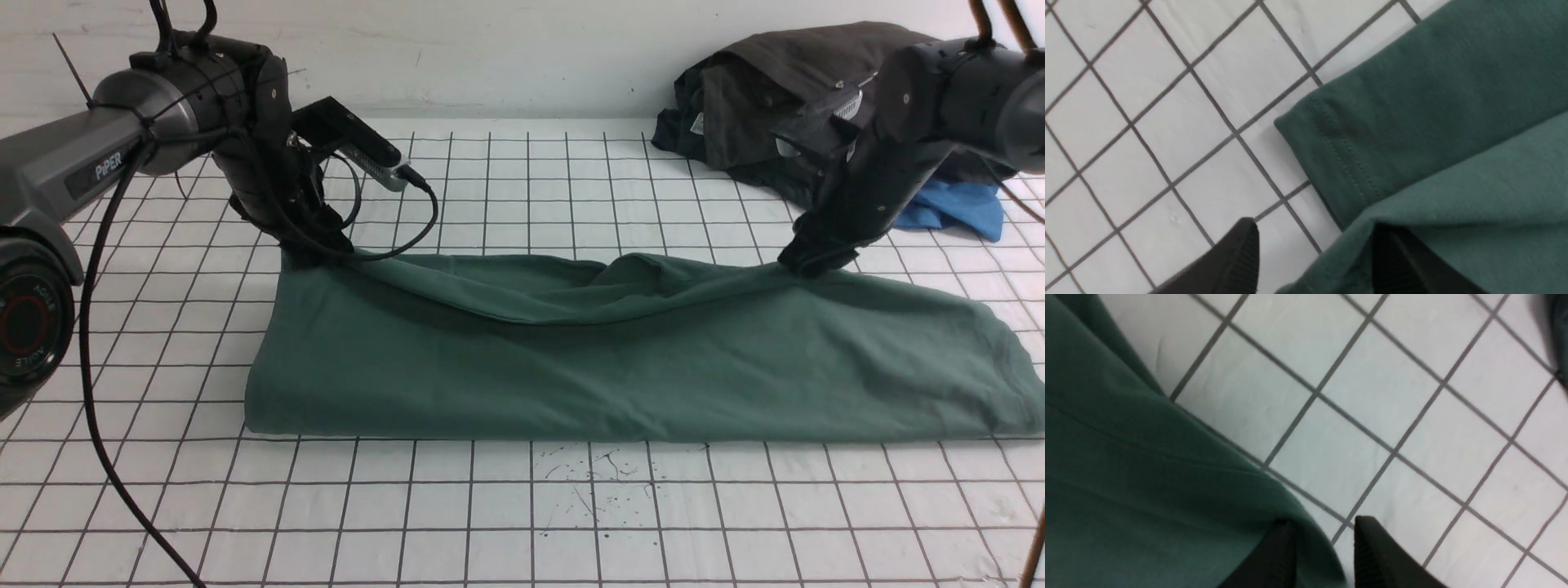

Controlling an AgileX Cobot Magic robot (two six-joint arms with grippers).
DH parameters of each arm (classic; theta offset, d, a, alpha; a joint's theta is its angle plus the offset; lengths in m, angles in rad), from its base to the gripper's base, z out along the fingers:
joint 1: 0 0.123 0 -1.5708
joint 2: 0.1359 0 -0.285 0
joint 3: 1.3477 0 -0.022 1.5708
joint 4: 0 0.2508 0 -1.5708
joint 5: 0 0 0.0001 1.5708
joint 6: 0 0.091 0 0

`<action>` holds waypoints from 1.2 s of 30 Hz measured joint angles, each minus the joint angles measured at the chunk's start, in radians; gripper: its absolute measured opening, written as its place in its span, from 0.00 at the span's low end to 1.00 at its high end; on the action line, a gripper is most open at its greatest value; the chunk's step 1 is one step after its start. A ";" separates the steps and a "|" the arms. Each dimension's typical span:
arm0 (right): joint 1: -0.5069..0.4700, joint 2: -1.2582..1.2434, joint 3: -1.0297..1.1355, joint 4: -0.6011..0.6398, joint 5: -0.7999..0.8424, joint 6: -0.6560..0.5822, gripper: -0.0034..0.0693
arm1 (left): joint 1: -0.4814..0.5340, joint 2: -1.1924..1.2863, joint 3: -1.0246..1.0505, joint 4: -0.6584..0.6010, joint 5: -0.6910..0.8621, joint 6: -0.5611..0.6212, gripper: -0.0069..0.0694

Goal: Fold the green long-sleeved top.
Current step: Use both arms to drag the lower edge of the fabric forward and fold it over the upper edge

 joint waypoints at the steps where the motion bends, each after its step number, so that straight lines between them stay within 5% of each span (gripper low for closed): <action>1: 0.000 -0.004 -0.026 -0.001 0.013 0.021 0.41 | 0.000 -0.004 -0.018 0.001 0.010 -0.013 0.57; 8: 0.030 -0.049 -0.148 0.115 0.165 0.022 0.47 | 0.001 -0.045 -0.166 0.003 0.132 -0.058 0.58; 14: 0.153 -0.019 -0.130 0.315 0.219 -0.105 0.25 | 0.001 -0.050 -0.259 -0.009 0.233 -0.103 0.51; 22: 0.301 0.101 -0.113 0.291 0.213 -0.164 0.04 | 0.001 -0.050 -0.261 -0.042 0.293 -0.099 0.24; 26: 0.313 0.146 -0.113 0.213 0.152 -0.108 0.03 | 0.001 -0.050 -0.261 -0.050 0.294 -0.098 0.10; 36: 0.274 0.161 -0.114 0.108 -0.102 0.175 0.03 | 0.001 -0.045 -0.261 -0.089 0.294 -0.076 0.08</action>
